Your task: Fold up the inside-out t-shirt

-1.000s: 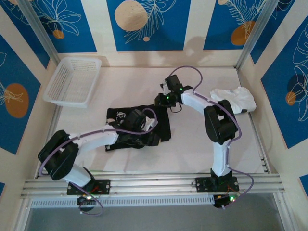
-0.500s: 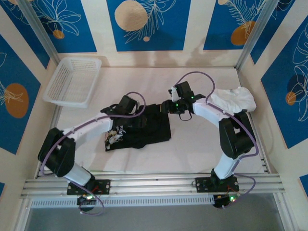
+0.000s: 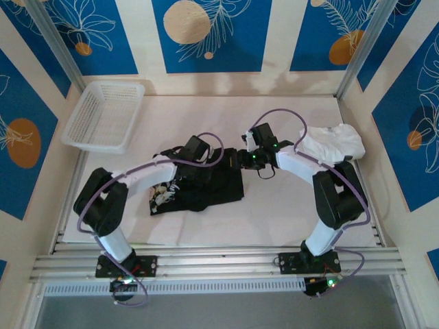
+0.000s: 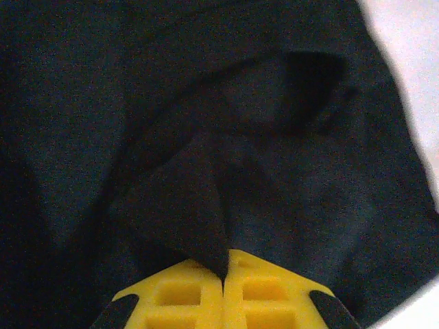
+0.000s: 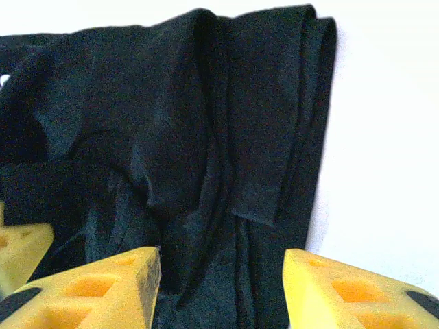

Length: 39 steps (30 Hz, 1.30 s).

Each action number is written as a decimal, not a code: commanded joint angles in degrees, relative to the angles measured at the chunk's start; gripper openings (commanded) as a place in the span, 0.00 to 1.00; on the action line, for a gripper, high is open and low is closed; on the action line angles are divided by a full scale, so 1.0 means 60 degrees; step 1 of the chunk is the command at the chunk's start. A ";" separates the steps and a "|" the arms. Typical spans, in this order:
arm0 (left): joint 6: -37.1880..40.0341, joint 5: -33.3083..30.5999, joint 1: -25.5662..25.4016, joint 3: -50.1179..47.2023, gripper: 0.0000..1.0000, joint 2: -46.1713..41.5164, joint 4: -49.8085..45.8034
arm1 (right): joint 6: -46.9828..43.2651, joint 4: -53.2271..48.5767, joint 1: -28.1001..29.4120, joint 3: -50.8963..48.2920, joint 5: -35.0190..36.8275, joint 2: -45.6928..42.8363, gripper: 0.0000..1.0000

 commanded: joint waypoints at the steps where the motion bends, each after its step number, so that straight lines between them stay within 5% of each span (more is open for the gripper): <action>1: 0.0469 0.1730 -0.0770 -0.0405 0.03 -0.1066 0.1119 | -0.0274 -0.0271 -0.0286 -0.0372 0.0242 -0.0741 0.51; 7: 0.0607 0.3036 -0.1957 -0.0417 0.15 -0.0194 0.2129 | -0.0315 -0.0375 -0.1091 -0.0780 0.0332 -0.1118 0.51; 12: 0.0902 0.3401 -0.2419 0.0147 0.49 0.0473 0.1818 | -0.0013 -0.0497 -0.1763 -0.1135 0.0107 -0.1572 0.52; 15: 0.1227 0.2904 -0.2368 0.0047 0.59 -0.0075 0.1491 | 0.0130 -0.0427 -0.1665 -0.1381 0.0007 -0.1831 0.52; 19: 0.1039 0.2262 -0.1644 -0.0375 0.63 -0.1152 0.1194 | 0.0424 -0.0001 -0.1041 -0.1714 -0.0395 -0.1950 0.53; 27: -0.1564 0.1843 0.1888 -0.1745 0.64 -0.2283 0.0992 | 0.0613 0.0822 0.0179 -0.0213 -0.0182 -0.0258 0.53; 37: -0.1524 0.1733 0.2442 -0.2379 0.65 -0.2546 0.0784 | 0.0516 0.0769 0.0591 0.2408 -0.0971 0.2664 0.53; 39: -0.1529 0.1747 0.2457 -0.2492 0.65 -0.2538 0.0801 | 0.0463 0.0493 0.0650 0.2986 -0.0895 0.3152 0.36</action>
